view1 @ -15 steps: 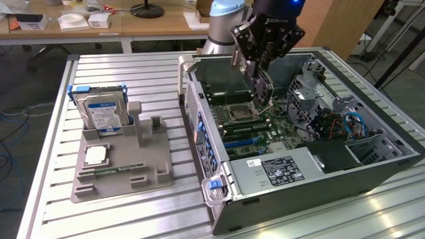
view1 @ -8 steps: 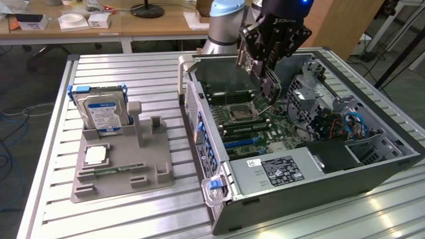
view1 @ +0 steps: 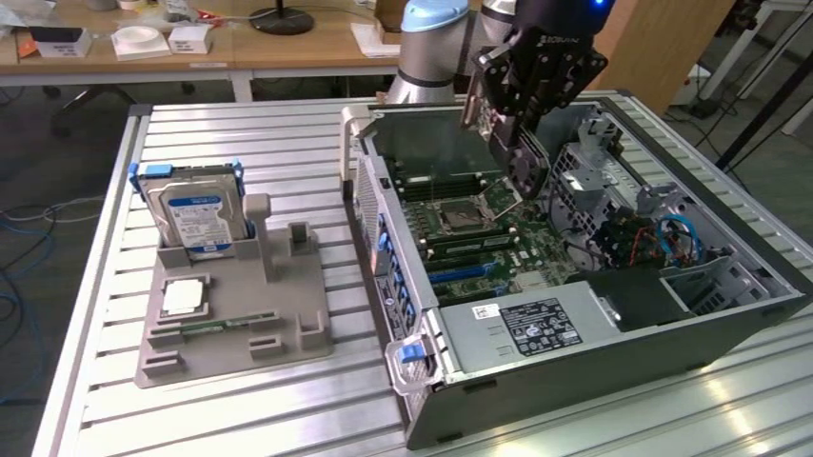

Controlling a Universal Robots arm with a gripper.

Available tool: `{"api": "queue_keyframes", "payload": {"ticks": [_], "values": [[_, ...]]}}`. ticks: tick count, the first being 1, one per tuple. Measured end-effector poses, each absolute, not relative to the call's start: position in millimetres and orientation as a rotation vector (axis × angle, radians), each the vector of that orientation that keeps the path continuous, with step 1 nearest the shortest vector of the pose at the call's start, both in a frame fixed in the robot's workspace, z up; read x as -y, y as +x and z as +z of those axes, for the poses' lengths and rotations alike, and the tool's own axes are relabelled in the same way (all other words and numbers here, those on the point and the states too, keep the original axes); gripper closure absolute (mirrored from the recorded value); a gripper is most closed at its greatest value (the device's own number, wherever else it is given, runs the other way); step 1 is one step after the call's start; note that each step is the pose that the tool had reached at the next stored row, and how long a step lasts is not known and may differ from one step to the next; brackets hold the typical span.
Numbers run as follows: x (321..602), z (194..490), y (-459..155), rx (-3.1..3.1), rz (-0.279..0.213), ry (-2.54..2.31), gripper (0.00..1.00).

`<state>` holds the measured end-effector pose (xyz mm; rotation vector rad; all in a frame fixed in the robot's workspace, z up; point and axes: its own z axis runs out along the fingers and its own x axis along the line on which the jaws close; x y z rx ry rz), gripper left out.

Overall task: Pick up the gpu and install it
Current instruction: 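Pick up the gpu and move the gpu toward the slot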

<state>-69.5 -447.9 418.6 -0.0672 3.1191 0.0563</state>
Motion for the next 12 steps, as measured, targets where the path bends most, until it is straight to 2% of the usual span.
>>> {"api": "queue_keyframes", "payload": {"ticks": [12], "values": [[448, 419, -38, -3.119, 0.057, -0.077, 0.74]]}}
